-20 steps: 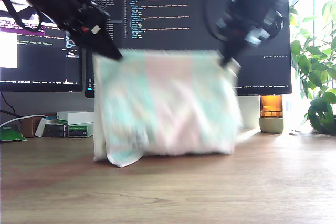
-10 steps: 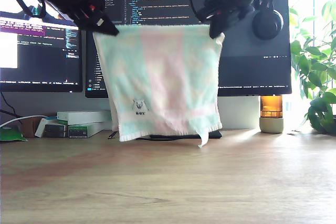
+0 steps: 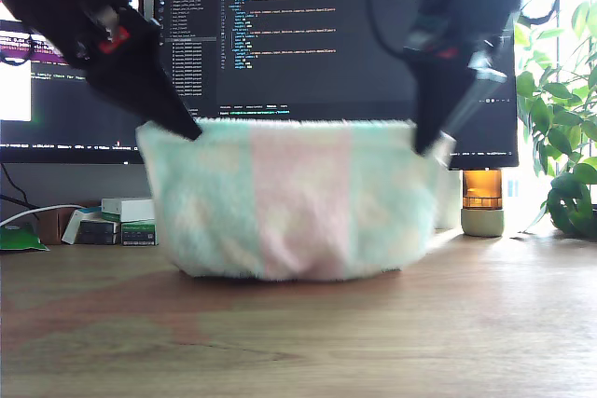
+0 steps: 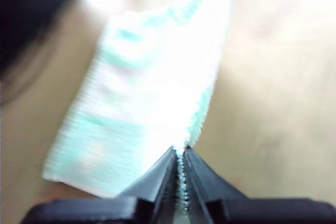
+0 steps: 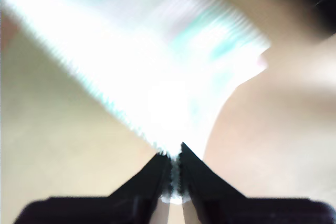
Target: Fold the tea towel to a neat square and place it to the right
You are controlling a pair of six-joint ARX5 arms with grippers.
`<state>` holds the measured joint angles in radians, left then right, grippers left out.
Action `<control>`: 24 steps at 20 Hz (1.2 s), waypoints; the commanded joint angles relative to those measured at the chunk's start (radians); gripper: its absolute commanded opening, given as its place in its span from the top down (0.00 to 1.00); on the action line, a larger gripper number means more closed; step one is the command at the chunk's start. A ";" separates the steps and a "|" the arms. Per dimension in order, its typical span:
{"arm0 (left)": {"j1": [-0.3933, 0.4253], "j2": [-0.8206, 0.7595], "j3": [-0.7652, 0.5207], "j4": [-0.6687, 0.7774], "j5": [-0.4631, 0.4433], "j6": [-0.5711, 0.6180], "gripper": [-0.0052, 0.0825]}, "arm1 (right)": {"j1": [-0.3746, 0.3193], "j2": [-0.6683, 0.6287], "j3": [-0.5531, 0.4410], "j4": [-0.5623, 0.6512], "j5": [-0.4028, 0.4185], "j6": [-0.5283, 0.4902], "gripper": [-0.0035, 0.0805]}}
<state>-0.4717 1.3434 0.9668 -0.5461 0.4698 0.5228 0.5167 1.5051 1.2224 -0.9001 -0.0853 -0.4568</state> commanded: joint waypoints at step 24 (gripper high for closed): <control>-0.171 0.090 -0.011 -0.113 -0.027 -0.032 0.97 | -0.011 0.009 -0.127 -0.132 -0.157 -0.015 0.97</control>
<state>-0.6510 1.4292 0.9665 -0.6758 0.4519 0.4805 0.5095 1.5055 1.1038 -1.0508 -0.2474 -0.4690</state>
